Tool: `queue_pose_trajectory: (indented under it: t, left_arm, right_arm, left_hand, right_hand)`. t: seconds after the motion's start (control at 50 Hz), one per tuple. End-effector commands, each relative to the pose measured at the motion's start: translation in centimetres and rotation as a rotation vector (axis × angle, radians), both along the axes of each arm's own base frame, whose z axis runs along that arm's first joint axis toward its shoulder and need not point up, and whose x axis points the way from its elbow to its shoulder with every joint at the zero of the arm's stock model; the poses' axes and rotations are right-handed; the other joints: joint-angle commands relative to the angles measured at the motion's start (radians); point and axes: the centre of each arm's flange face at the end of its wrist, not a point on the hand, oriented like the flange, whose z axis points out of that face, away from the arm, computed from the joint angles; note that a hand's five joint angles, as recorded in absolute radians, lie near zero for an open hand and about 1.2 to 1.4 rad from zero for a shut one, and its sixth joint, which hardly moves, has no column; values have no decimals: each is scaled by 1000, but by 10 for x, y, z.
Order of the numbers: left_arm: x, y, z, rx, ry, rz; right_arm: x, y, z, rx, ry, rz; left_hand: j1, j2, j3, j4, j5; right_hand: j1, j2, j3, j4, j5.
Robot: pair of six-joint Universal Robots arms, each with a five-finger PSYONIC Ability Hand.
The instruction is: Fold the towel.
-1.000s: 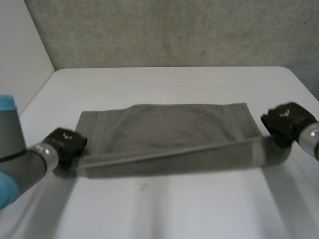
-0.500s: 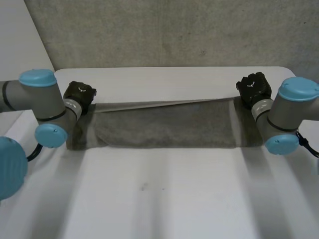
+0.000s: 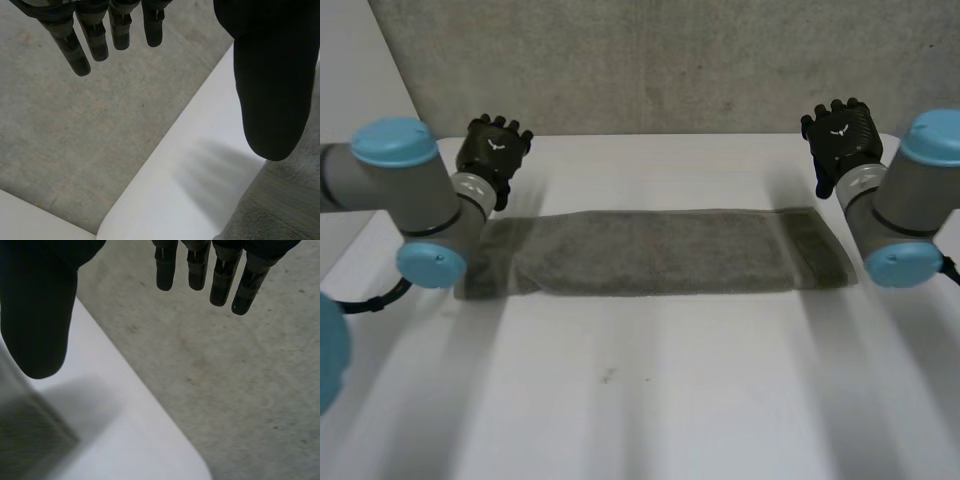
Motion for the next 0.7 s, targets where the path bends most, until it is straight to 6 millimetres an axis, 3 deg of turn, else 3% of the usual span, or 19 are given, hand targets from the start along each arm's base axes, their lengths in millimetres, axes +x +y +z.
queue_pose_trajectory:
  t: [0.02,0.06,0.3,0.38,0.42,0.44,0.62,0.66,0.68,0.7]
  left_arm:
    - [14,37,7,65,52,0]
    - [17,46,-4,93,68,-4]
    - [24,53,-28,136,59,11]
    - [26,58,-33,155,53,12]
    - [26,59,-36,162,51,12]
    - [26,59,-36,163,51,12]
    - [28,65,-33,161,52,13]
    - [32,67,-28,156,54,19]
    - [32,67,-28,156,54,19]
    - [34,68,-25,153,55,25]
  right_arm:
    - [-16,42,-14,223,20,29]
    - [-32,50,-33,334,31,-4]
    - [-42,51,-79,450,41,15]
    - [-43,42,-92,436,40,10]
    - [-48,38,-93,424,37,-4]
    - [-53,33,-92,407,38,-18]
    - [-84,16,-78,318,113,-171]
    - [-116,4,-73,281,226,-294]
    - [-116,4,-73,281,227,-295]
    - [-131,0,-71,269,292,-340]
  left_hand:
    - [-4,5,4,4,-32]
    - [10,20,19,18,-17]
    - [16,26,25,24,-11]
    - [14,23,22,21,-14]
    - [11,20,19,18,-17]
    - [11,20,19,18,-17]
    - [2,11,10,9,-26]
    - [-1,8,7,6,-29]
    - [-1,8,7,6,-29]
    - [-1,8,7,6,-29]
  right_hand:
    - [208,192,202,182,185]
    - [323,307,317,296,299]
    - [540,524,534,513,516]
    - [850,834,844,824,827]
    - [956,940,950,929,932]
    - [1186,1169,1179,1159,1162]
    - [1188,1172,1182,1161,1164]
    - [1188,1172,1182,1161,1164]
    - [1188,1172,1182,1161,1164]
    - [1188,1172,1182,1161,1164]
